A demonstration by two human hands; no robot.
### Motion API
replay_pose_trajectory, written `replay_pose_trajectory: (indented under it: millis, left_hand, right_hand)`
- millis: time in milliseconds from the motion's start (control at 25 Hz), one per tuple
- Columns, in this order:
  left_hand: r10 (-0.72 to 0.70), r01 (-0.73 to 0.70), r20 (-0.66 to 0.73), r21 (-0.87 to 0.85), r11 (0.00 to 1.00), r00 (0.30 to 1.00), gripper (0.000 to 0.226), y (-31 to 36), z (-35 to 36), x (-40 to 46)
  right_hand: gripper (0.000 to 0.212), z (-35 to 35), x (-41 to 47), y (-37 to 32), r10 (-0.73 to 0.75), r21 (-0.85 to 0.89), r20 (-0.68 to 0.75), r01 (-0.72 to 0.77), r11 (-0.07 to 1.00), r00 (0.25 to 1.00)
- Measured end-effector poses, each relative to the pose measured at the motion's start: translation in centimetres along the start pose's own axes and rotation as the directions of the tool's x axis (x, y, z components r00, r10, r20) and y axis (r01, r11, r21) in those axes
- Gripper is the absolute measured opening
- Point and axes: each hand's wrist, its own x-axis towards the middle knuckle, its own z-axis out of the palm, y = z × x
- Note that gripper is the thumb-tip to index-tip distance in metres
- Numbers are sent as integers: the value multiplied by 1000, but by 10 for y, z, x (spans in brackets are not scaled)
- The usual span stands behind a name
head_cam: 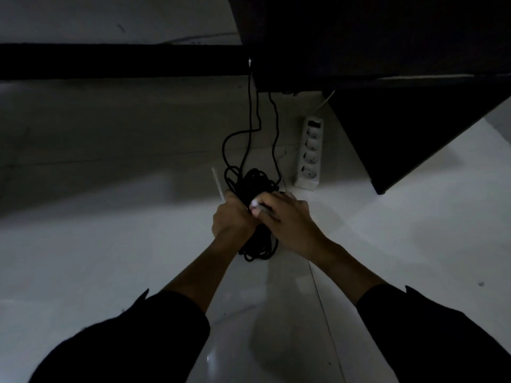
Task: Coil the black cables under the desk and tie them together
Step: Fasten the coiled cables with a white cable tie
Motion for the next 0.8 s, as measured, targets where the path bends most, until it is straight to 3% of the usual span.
replay_pose_trajectory:
  millis: [80,120,240,360,480,560,640,720,800]
  left_hand:
    - [13,-13,0,-4,1000,1000,48,1,2,1]
    - [28,-28,-3,-17,999,1000,49,2,3,0]
    - [35,-35,-12,-35,999,999,49,3,3,-1]
    - [99,-99,34,-17,995,994,66,-4,4,4]
    - [246,-259,159,72,963,956,77,-14,-1,14]
    - [251,-255,279,-23,967,927,66,-21,-12,17]
    - [210,-155,355,-177,972,911,50,-26,-24,17]
    - [241,-152,284,-300,942,928,36,-33,-30,13]
    - [310,-237,192,-329,914,931,36,-38,-29,14]
  right_hand:
    - [25,-2,3,-3,-186,-144,-139,166,976,973]
    - [27,-3,7,-5,-238,-104,-163,223,969,958]
    - [20,-10,21,-12,-214,198,-32,216,956,976]
    - [17,-12,27,-7,-179,235,9,172,957,984]
    - [14,-11,28,-3,-125,303,-16,123,945,992]
    - [13,-11,30,-2,-82,391,-12,80,917,997]
    - [13,-10,31,-1,-57,448,3,50,892,998]
    - [10,-10,31,-2,-42,499,22,25,866,999]
    - [5,-10,30,-4,-56,518,16,39,855,998]
